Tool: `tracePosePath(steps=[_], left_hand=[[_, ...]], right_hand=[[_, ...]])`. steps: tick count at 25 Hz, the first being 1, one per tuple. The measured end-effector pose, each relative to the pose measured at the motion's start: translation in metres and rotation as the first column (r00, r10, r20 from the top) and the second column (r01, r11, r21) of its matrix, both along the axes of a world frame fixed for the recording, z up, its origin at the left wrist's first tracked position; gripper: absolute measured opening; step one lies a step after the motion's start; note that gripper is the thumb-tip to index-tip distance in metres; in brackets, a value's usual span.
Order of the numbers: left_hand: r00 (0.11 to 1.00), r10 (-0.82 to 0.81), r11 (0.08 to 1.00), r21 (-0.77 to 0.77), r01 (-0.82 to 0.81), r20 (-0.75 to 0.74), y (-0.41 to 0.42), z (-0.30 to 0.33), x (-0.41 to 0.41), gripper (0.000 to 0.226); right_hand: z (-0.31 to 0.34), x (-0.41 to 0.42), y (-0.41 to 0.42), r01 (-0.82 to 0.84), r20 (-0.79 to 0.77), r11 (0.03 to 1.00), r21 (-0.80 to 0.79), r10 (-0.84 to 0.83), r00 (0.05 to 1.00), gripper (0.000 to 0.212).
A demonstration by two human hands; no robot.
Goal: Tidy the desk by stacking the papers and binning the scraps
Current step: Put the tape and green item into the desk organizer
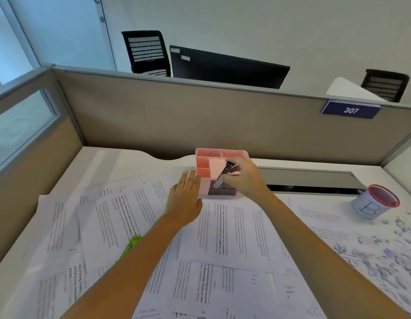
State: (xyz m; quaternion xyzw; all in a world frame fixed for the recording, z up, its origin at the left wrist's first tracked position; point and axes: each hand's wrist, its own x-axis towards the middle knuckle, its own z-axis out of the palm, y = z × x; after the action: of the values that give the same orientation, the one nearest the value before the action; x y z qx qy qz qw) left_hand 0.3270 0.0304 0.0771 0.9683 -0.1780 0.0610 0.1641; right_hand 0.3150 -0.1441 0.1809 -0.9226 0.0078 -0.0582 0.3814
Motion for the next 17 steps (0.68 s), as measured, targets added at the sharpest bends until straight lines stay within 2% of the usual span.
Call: tracePosePath(steps=[4, 8, 12, 14, 17], left_hand=[[0.998, -0.019, 0.998, 0.052, 0.022, -0.055, -0.007, -0.020, 0.027, 0.074], [0.999, -0.002, 0.992, 0.128, 0.006, -0.032, -0.007, -0.044, 0.029, 0.083], [1.000, 0.002, 0.984, 0.177, 0.000, -0.013, -0.007, -0.055, 0.030, 0.091], [1.000, 0.005, 0.984, 0.178, -0.002, -0.018, -0.007, -0.055, 0.030, 0.091], [0.999, 0.010, 0.985, 0.173, -0.005, -0.030, -0.007, -0.055, 0.030, 0.092]], right_hand=[[0.005, 0.061, 0.008, -0.114, 0.055, 0.986, -0.120, 0.121, 0.991, 0.047], [-0.009, 0.091, 0.011, -0.316, -0.122, 0.897, -0.309, 0.292, 0.948, 0.026], [-0.029, 0.100, 0.013, -0.433, -0.253, 0.792, -0.430, 0.355, 0.900, 0.025], [-0.038, 0.101, 0.016, -0.459, -0.297, 0.762, -0.456, 0.356, 0.886, 0.026], [-0.045, 0.101, 0.018, -0.464, -0.333, 0.786, -0.408, 0.345, 0.878, 0.029]])
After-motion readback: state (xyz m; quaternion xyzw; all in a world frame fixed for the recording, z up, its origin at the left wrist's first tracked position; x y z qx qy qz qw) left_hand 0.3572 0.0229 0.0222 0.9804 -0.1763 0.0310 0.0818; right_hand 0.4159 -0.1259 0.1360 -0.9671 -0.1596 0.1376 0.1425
